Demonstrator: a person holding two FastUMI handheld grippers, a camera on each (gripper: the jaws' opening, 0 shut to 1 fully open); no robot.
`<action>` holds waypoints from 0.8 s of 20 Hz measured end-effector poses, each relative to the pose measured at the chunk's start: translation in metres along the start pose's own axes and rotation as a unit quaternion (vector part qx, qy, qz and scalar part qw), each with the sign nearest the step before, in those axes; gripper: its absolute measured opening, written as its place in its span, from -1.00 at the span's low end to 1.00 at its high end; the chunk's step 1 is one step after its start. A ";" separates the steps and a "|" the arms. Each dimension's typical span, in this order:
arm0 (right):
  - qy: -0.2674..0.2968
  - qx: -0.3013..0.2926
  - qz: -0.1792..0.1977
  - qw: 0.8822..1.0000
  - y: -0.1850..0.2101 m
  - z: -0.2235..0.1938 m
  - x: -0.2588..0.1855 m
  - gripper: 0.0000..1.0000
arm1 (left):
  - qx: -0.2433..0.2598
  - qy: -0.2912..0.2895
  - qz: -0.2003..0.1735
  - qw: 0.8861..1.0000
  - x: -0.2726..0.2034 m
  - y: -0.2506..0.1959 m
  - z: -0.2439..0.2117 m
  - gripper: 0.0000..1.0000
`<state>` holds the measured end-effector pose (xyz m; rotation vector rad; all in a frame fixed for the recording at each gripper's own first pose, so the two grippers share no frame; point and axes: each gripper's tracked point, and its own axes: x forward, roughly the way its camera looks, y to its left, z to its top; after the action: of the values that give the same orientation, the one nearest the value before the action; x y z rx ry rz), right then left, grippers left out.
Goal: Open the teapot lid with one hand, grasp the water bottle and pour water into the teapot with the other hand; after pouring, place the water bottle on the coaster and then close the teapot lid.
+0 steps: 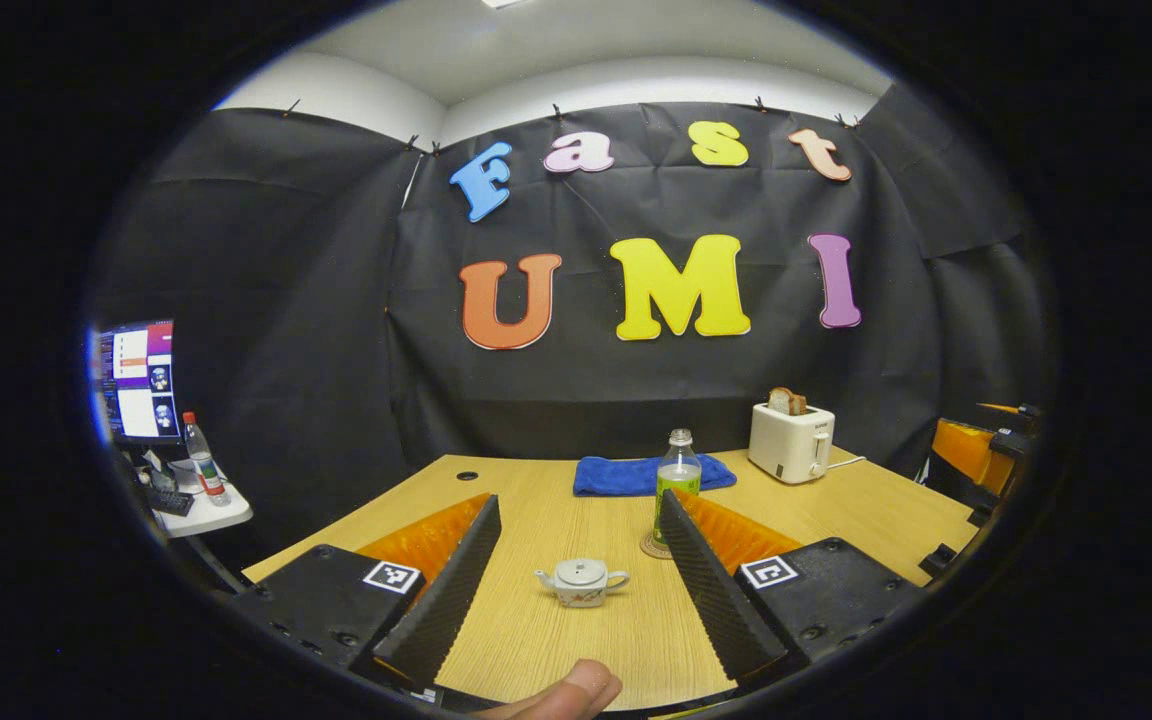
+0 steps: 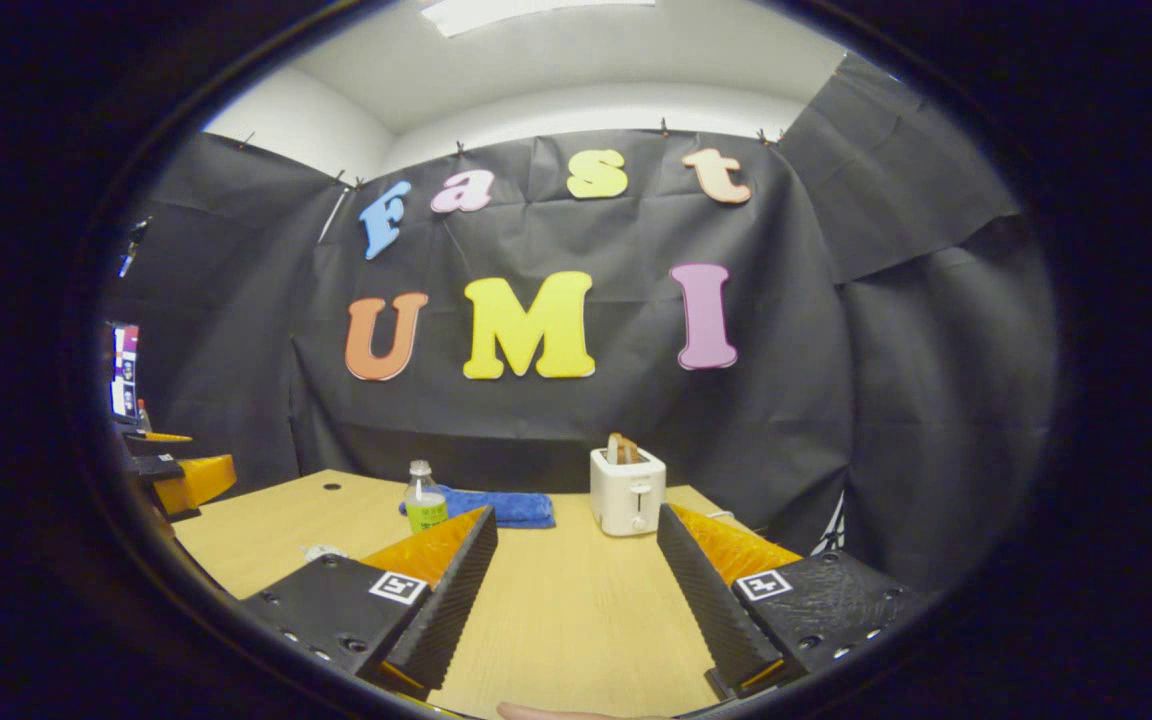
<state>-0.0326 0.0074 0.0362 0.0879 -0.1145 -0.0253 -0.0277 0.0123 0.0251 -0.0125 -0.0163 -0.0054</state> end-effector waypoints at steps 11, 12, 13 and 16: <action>0.014 -0.038 0.007 0.999 0.010 -0.007 -0.011 0.93 | 0.013 -0.018 -0.026 0.999 -0.016 -0.015 0.010 0.98; 0.014 -0.044 0.006 0.999 0.010 -0.007 -0.011 0.94 | 0.015 -0.012 -0.031 0.999 -0.015 -0.019 0.005 0.98; 0.013 -0.049 0.005 0.999 0.011 -0.007 -0.011 0.89 | 0.019 -0.006 -0.034 0.999 -0.014 -0.022 0.002 0.99; 0.014 -0.057 0.008 0.998 0.015 -0.011 -0.009 0.89 | 0.027 -0.001 -0.031 0.999 -0.010 -0.021 -0.002 1.00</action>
<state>-0.0402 0.0236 0.0259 -0.0257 -0.0860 -0.0138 -0.0378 -0.0084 0.0236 0.0430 -0.0198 -0.0662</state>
